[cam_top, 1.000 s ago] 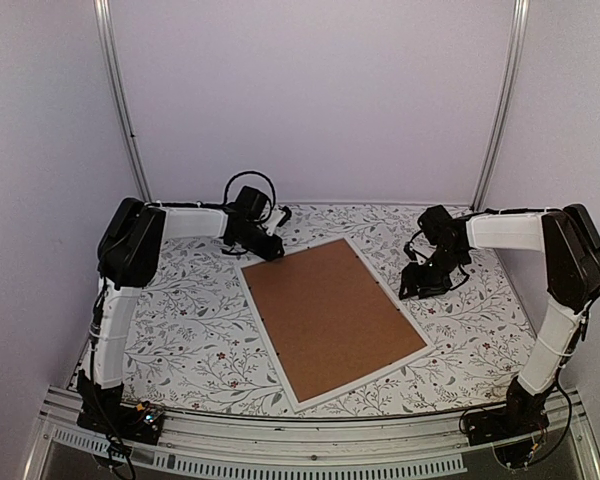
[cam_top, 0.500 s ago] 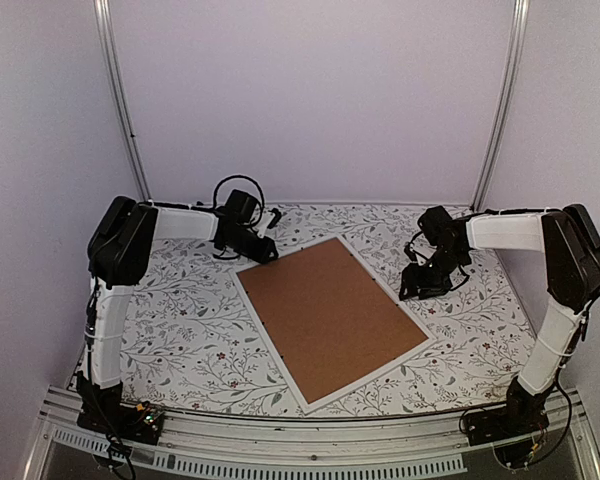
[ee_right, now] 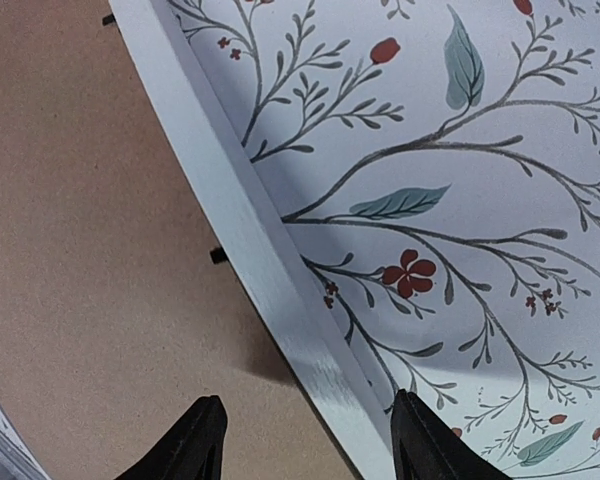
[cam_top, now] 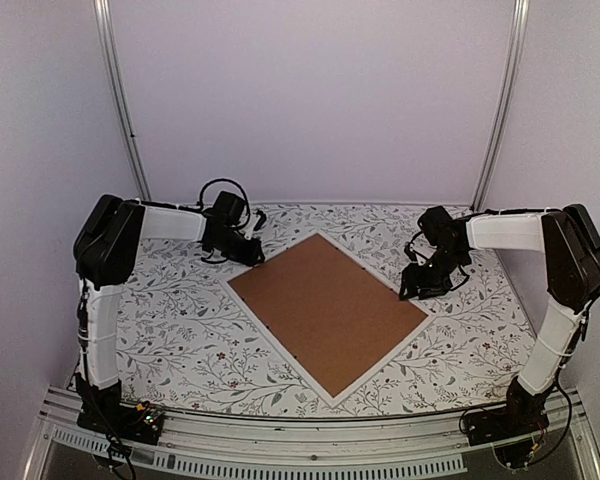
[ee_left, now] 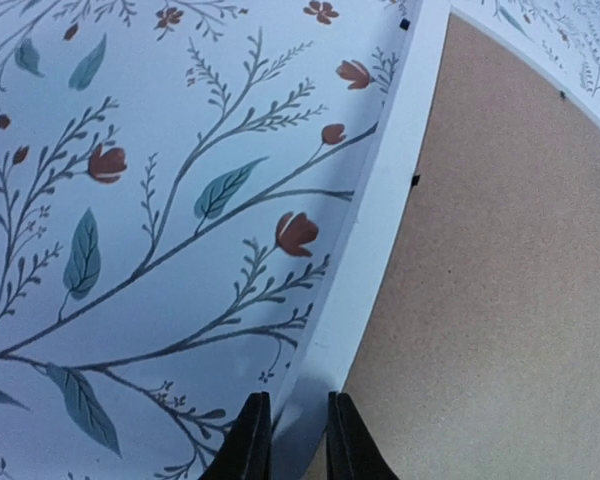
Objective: Put the photo into the frame
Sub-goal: Rotate the fastener on the backboard.
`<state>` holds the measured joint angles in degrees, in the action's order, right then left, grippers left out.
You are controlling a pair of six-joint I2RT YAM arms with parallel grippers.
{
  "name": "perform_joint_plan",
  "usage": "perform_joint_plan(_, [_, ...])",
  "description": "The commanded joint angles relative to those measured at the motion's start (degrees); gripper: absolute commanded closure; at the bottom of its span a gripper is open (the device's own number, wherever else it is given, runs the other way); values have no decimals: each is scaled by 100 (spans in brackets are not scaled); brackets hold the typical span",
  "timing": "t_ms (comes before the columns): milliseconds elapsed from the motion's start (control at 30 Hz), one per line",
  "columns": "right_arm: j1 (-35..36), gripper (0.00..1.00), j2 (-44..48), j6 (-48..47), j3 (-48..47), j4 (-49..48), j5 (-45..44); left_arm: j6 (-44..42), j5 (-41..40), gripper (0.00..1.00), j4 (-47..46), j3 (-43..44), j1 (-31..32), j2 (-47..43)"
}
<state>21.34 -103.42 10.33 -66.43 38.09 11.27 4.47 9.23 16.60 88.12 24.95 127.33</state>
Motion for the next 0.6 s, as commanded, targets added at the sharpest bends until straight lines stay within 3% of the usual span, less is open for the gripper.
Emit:
perform_joint_plan(0, [-77,40,-50,51,-85,-24,55,877,-469,92,1329,-894,-267,114])
perform_joint_plan(333, [-531,39,261,422,-119,3,44,2598,130,92,230,-3400,-207,-1327])
perform_joint_plan(567, [-561,38,409,564,61,-44,176,3368,66,88,175,-4141,628,-2184])
